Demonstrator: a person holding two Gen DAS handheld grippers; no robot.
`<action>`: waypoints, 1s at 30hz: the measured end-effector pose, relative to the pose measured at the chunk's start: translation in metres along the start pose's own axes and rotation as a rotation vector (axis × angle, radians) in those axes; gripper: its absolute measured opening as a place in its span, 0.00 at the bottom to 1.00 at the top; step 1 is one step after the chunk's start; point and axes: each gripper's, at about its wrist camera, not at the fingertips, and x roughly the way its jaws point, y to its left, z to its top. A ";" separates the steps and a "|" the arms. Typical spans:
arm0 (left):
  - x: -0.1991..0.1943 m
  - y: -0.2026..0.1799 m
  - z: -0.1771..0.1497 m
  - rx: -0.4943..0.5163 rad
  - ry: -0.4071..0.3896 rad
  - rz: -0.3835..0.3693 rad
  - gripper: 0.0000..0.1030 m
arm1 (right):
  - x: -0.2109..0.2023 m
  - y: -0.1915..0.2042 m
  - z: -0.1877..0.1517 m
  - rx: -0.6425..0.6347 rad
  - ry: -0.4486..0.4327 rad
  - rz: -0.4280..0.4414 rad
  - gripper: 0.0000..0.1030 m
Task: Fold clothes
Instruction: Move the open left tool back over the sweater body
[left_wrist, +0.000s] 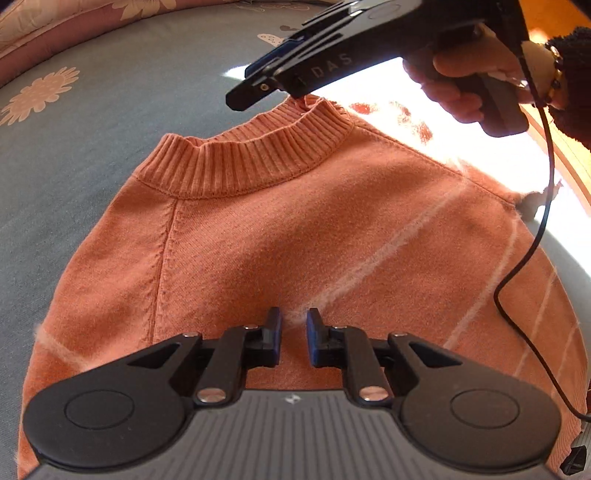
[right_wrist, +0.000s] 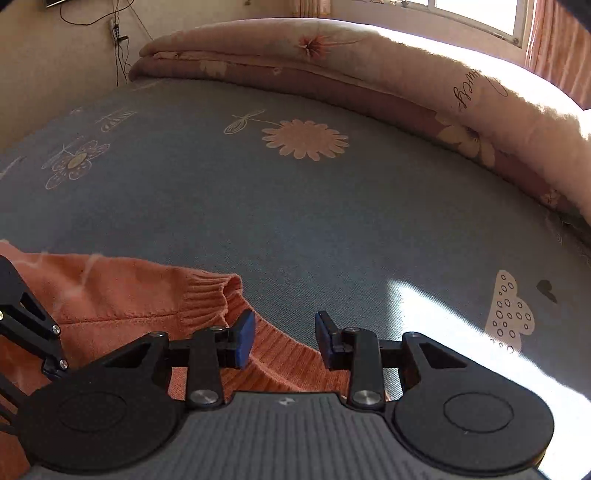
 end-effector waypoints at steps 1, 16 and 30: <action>0.000 0.002 -0.003 -0.015 -0.008 -0.006 0.15 | 0.012 0.002 0.004 -0.059 0.024 0.022 0.39; -0.007 0.020 -0.014 -0.161 -0.080 -0.078 0.16 | 0.063 0.028 0.029 -0.352 0.183 0.255 0.07; -0.012 0.024 -0.010 -0.135 -0.096 -0.004 0.36 | 0.055 0.006 0.034 -0.148 0.052 -0.001 0.22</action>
